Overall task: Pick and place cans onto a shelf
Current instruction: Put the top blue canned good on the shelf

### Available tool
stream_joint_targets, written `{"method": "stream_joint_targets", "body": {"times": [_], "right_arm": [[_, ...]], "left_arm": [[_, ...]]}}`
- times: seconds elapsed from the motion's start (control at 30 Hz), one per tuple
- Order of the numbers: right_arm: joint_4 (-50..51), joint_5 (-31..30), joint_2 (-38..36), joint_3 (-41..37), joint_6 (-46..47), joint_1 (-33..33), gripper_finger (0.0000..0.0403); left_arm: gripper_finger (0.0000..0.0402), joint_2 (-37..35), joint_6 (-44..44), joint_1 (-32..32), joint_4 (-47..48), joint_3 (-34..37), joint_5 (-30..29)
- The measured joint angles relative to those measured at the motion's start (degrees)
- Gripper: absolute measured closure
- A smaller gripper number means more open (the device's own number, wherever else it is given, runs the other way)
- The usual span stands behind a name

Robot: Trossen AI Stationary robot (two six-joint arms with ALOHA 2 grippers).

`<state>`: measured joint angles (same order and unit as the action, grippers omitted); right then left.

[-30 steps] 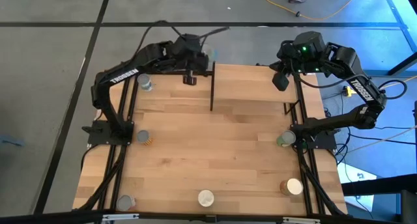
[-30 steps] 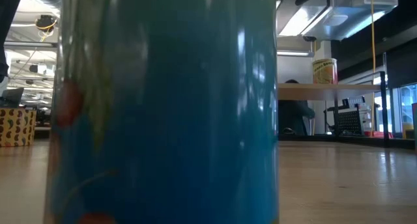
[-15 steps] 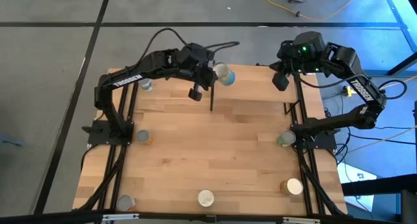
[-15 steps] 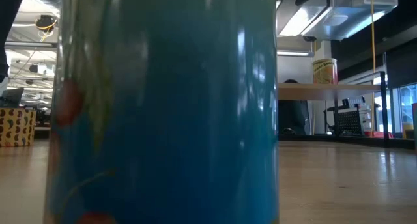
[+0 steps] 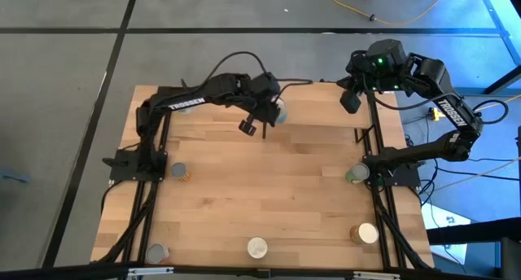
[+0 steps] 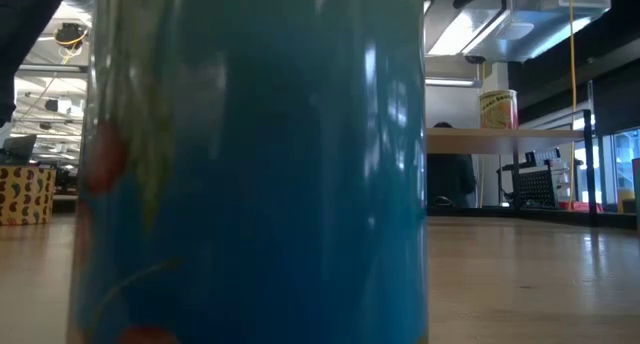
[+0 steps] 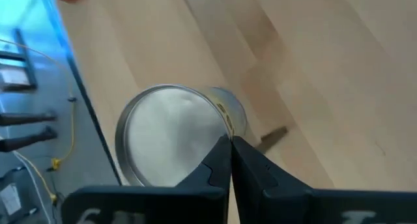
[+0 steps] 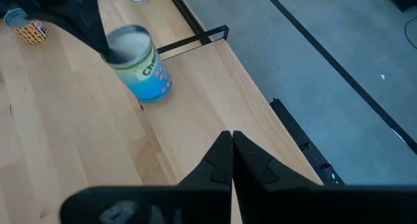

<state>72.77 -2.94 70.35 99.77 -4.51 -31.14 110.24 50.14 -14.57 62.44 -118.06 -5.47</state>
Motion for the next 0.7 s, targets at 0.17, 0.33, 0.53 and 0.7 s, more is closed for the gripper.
{"method": "stream_joint_targets", "body": {"times": [0.17,0.33,0.53,0.7], "right_arm": [[0.0,0.0,0.0,0.0,1.4,0.0,0.0398],[0.0,0.0,0.0,0.0,1.4,0.0,0.0398],[0.0,0.0,0.0,0.0,1.4,0.0,0.0398],[0.0,0.0,0.0,0.0,1.4,0.0,0.0398]], "left_arm": [[0.0401,1.0,0.1,0.0,-0.1,0.0,-1.0],[0.0401,1.0,1.4,0.0,-0.5,0.0,-1.0],[0.0401,0.7,3.0,0.0,-0.3,-0.5,-1.4],[0.0401,0.6,4.4,-0.1,0.0,-3.4,-1.4]]}}
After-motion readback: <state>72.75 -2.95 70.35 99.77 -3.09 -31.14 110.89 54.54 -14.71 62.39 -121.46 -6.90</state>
